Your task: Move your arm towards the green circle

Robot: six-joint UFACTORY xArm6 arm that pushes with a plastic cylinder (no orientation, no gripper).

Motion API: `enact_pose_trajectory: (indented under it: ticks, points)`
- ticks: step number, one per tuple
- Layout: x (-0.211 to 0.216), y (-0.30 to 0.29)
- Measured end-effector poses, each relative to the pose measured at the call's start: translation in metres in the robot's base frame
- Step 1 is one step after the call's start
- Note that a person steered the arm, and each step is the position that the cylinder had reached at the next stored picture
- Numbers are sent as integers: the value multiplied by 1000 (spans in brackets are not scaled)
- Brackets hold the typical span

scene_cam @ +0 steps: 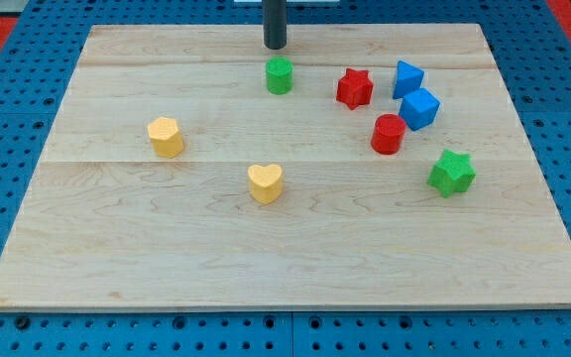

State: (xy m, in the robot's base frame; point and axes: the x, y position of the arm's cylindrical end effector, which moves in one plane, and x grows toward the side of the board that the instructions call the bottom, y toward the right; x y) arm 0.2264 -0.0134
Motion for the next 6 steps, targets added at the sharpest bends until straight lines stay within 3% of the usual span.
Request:
enact_pose_trajectory:
  ticks: [4,6]
  points:
    - [0,33]
    - [46,39]
